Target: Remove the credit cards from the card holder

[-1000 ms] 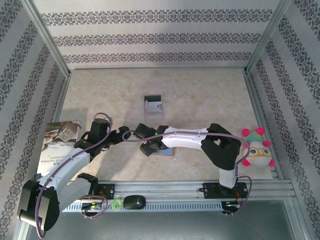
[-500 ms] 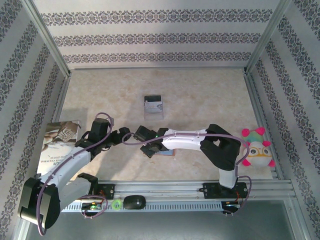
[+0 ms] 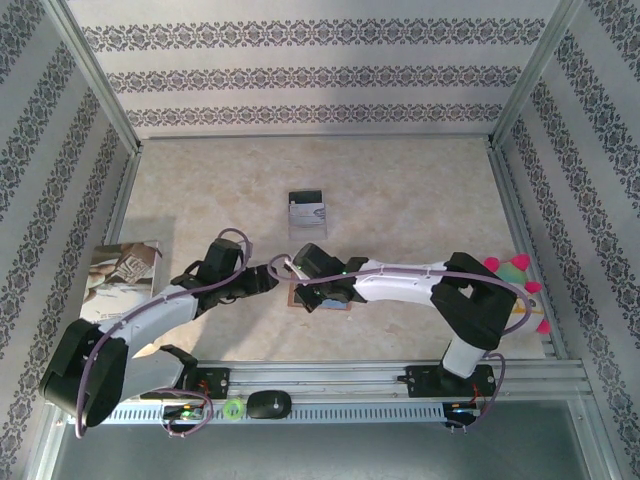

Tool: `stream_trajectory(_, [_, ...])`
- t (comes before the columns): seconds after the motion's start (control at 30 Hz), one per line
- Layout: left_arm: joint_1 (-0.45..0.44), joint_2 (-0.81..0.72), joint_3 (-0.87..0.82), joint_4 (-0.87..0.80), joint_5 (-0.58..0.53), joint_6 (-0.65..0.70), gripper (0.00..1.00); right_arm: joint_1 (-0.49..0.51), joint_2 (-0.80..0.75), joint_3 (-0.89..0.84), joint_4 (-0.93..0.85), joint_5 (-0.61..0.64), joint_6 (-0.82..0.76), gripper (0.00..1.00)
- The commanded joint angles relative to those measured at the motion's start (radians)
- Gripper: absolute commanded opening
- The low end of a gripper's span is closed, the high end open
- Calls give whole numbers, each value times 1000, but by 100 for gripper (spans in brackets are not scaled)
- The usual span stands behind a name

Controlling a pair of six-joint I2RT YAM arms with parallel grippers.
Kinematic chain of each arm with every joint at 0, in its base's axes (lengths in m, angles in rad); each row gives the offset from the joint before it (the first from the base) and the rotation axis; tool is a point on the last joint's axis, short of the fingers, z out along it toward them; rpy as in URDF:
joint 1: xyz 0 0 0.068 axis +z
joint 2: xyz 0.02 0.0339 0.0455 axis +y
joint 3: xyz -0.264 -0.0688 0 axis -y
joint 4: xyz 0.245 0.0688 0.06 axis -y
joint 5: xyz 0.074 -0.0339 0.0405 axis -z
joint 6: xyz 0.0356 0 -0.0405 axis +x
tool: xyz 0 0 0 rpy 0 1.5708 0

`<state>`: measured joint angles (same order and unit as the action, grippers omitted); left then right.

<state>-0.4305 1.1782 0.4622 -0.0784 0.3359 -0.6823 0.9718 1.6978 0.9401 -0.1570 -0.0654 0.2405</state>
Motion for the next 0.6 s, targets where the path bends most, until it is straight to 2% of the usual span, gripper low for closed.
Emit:
stream_trajectory(0.0, [-43, 53, 35, 63, -1, 18, 66, -23, -42, -52, 105, -94, 46, 0])
stream_trajectory(0.2, [-102, 149, 69, 101, 6, 24, 51, -40, -89, -110, 154, -102, 89, 0])
stream_trajectory(0.47, [-151, 204, 116, 101, 7, 45, 33, -45, -136, -178, 205, -66, 126, 0])
stream_trajectory(0.57, [-164, 228, 132, 79, 11, 58, 30, -48, -143, -194, 217, -62, 137, 0])
